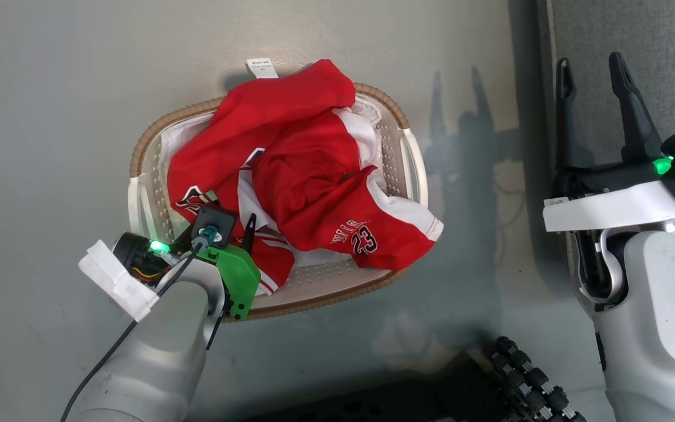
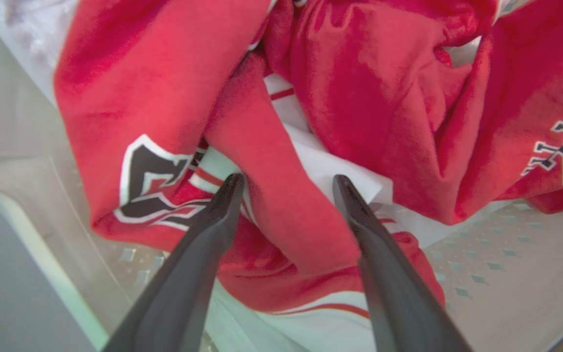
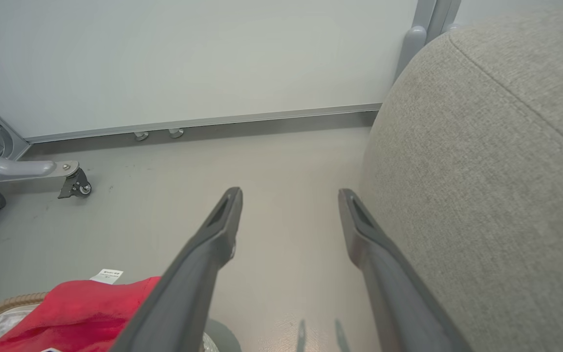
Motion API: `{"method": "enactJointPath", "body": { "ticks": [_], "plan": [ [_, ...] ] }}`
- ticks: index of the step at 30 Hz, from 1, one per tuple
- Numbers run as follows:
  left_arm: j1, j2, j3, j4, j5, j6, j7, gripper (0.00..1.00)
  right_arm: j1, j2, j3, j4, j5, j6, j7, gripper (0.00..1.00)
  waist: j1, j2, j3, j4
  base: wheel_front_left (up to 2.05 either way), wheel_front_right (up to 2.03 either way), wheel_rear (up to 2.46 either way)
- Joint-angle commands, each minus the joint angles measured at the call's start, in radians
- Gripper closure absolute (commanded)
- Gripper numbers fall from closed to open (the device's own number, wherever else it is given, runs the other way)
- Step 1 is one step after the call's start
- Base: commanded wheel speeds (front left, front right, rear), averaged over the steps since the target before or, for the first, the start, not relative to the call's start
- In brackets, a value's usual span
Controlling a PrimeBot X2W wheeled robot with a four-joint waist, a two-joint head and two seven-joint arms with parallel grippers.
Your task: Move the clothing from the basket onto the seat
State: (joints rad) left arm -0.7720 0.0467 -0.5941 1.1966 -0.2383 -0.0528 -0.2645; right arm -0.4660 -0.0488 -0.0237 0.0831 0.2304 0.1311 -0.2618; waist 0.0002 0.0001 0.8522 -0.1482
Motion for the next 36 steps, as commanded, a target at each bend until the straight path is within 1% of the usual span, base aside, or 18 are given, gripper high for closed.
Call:
{"method": "enactJointPath", "body": {
  "ticks": [1,2,10,14,16,21,26,33,36],
  "plan": [
    [-0.016,0.007,0.0,-0.001,-0.013,-0.008,0.001,0.85,-0.009,-0.003,0.002,0.004,0.01,-0.001,-0.005,0.0,-0.0002,-0.0001,0.002,-0.01,0.0,0.0,0.0],
    [-0.016,0.007,0.0,-0.005,-0.021,-0.01,0.001,1.0,-0.007,-0.003,0.002,0.006,0.011,-0.001,-0.005,0.0,-0.0002,-0.0001,-0.002,-0.01,0.0,0.0,0.0],
    [0.04,0.009,0.014,-0.088,-0.056,-0.024,0.0,1.0,0.012,-0.003,0.004,0.032,0.013,-0.001,-0.005,0.0,-0.0002,-0.0001,-0.075,0.001,0.0,0.0,0.0],
    [0.086,0.023,0.029,-0.158,-0.054,-0.029,0.0,1.0,0.035,-0.003,0.01,0.048,0.002,-0.001,-0.005,0.0,-0.0002,-0.0001,-0.144,0.014,0.0,0.0,0.0],
    [0.115,0.031,0.022,-0.196,-0.037,-0.036,0.0,1.0,0.047,-0.004,0.01,0.055,-0.006,-0.001,-0.005,0.0,-0.0002,-0.0001,-0.184,0.025,0.0,0.0,0.0],
    [0.173,0.067,-0.001,-0.302,0.005,-0.052,0.0,1.0,0.095,-0.004,0.009,0.076,-0.029,-0.001,-0.005,0.0,-0.0002,-0.0001,-0.3,0.057,0.0,0.0,0.0],
    [0.2,0.123,-0.03,-0.401,0.064,-0.057,0.0,1.0,0.149,-0.004,0.007,0.099,-0.055,-0.001,-0.005,0.0,-0.0002,-0.0001,-0.42,0.093,0.0,0.0,0.0],
    [0.188,0.179,-0.056,-0.497,0.104,-0.066,0.0,1.0,0.239,-0.004,0.007,0.131,-0.072,-0.001,-0.005,0.0,-0.0002,-0.0001,-0.593,0.127,0.0,0.0,0.0],
    [0.157,0.206,-0.089,-0.532,0.135,-0.07,0.0,1.0,0.281,-0.004,0.015,0.143,-0.075,-0.001,-0.005,0.0,-0.0002,-0.0001,-0.664,0.136,0.0,0.0,0.0]
  ]
}}
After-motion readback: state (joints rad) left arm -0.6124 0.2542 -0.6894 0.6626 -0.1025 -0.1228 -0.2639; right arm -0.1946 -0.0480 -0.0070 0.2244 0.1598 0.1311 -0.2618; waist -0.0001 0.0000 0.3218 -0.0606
